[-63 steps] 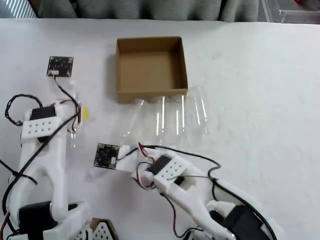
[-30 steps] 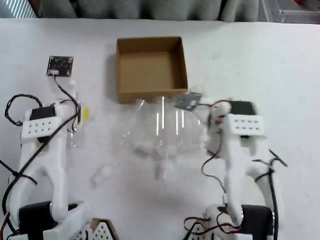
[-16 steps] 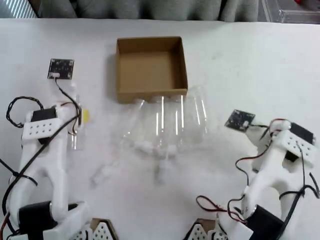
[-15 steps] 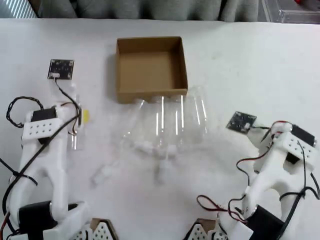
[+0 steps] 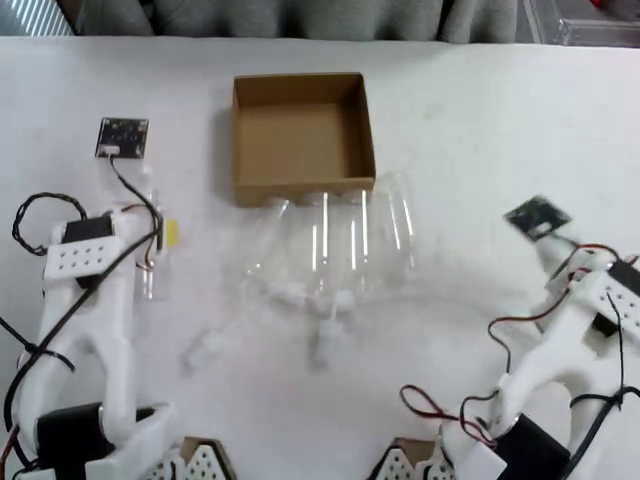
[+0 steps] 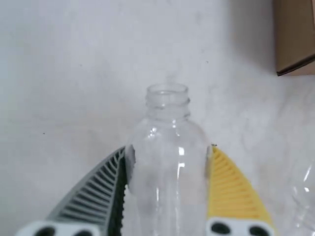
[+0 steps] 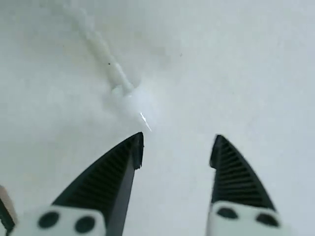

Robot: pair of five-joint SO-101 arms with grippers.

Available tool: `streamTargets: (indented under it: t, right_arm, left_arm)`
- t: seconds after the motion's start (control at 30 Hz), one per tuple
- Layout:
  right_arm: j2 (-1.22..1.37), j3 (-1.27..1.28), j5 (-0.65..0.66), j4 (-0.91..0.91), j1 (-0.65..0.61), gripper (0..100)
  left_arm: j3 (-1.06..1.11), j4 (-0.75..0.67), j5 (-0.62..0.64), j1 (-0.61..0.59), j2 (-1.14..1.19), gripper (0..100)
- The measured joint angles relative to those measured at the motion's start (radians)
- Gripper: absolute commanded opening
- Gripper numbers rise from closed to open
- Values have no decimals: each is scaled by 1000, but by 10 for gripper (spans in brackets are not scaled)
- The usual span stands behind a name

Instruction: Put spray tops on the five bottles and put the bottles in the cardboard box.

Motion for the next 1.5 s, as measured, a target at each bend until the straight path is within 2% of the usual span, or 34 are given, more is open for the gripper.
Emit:
streamTargets:
  t: [0.07, 0.13, 0.23, 0.37, 0.57, 0.63, 0.83, 1.0, 1.37, 1.5]
  right_arm:
    - [-2, -40, -84, 49, 26, 47]
    - [-2, -51, -140, 68, 61, 13]
    - [-2, -51, -192, 74, 110, 17]
    - [-2, -37, -222, 80, 175, 17]
    - [-2, 115, -226, 49, 215, 17]
    - [-2, 172, -236, 6, 210, 17]
    - [-2, 261, -430, -178, 210, 17]
    - [-2, 321, -508, -299, 176, 17]
    - [-2, 325, -589, -364, 98, 17]
    - [-2, 302, -621, -322, 100, 17]
  left_arm:
    - [0, 0, 0, 0, 0, 20]
    - [0, 0, 0, 0, 0, 20]
    - [0, 0, 0, 0, 0, 20]
    - [0, 0, 0, 0, 0, 20]
    - [0, 0, 0, 0, 0, 20]
    - [0, 0, 0, 0, 0, 20]
    - [0, 0, 0, 0, 0, 20]
    - [0, 0, 0, 0, 0, 20]
    - [0, 0, 0, 0, 0, 20]
    - [0, 0, 0, 0, 0, 20]
